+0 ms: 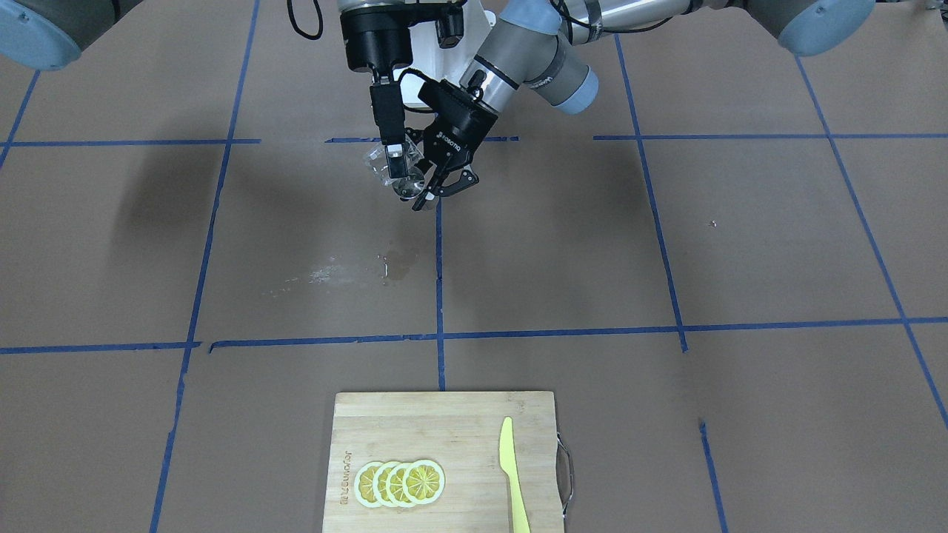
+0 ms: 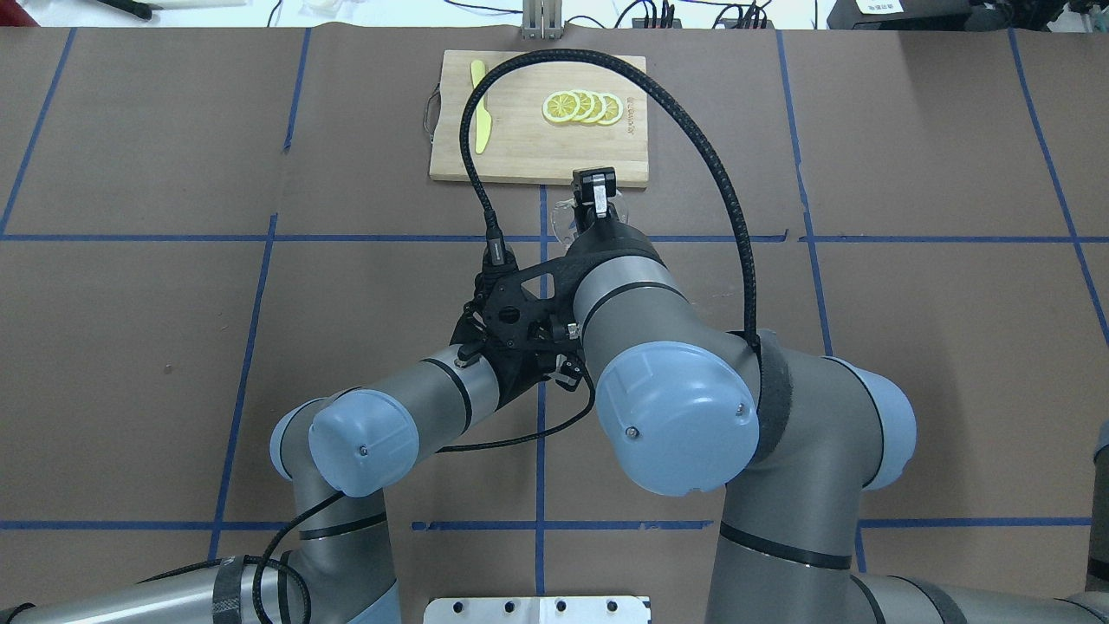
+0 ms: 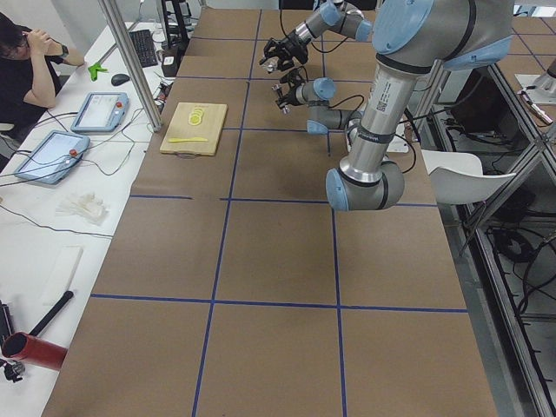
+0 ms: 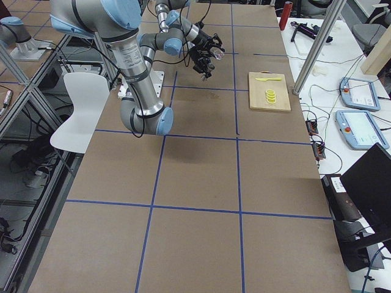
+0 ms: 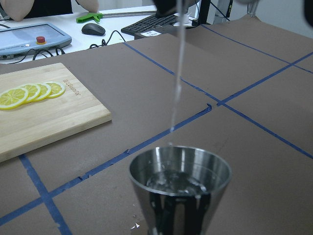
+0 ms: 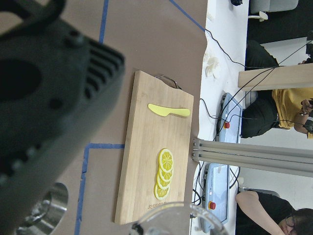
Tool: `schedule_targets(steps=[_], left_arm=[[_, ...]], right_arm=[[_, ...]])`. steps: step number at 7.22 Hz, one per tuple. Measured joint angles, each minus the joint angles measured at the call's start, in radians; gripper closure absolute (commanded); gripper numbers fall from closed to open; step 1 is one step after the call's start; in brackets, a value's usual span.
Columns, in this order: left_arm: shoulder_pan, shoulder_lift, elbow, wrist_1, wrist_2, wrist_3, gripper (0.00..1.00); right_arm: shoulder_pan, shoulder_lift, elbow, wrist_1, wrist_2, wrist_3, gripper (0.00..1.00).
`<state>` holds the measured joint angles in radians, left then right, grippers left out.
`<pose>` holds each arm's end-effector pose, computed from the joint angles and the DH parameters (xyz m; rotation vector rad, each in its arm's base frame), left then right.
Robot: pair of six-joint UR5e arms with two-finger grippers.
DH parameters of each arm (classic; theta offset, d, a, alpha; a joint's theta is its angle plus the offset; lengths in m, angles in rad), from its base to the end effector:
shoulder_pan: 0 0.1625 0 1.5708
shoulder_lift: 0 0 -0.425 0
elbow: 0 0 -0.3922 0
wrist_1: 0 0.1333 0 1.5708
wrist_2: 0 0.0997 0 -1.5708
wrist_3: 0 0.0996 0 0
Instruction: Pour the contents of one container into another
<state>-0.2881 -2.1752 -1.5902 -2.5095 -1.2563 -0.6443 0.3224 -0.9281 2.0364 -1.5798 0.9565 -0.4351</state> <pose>0.5817 -0.3436 0.1842 1.0873 1.1307 0.2569 -0.4589 -0.3544 0.0999 1.2660 0.0902 -1.1340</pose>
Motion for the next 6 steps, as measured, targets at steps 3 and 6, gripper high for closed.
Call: schedule_targets(steps=[3, 6], left_arm=[[-0.001, 0.0, -0.004, 0.0, 0.0, 0.0, 1.0], [-0.003, 0.0, -0.006, -0.001, 0.0, -0.001, 1.0]], right_arm=[[0.014, -0.007, 0.001, 0.025, 0.009, 0.111, 1.0], [0.073, -0.068, 0.003, 0.124, 0.11, 0.302, 1.0]])
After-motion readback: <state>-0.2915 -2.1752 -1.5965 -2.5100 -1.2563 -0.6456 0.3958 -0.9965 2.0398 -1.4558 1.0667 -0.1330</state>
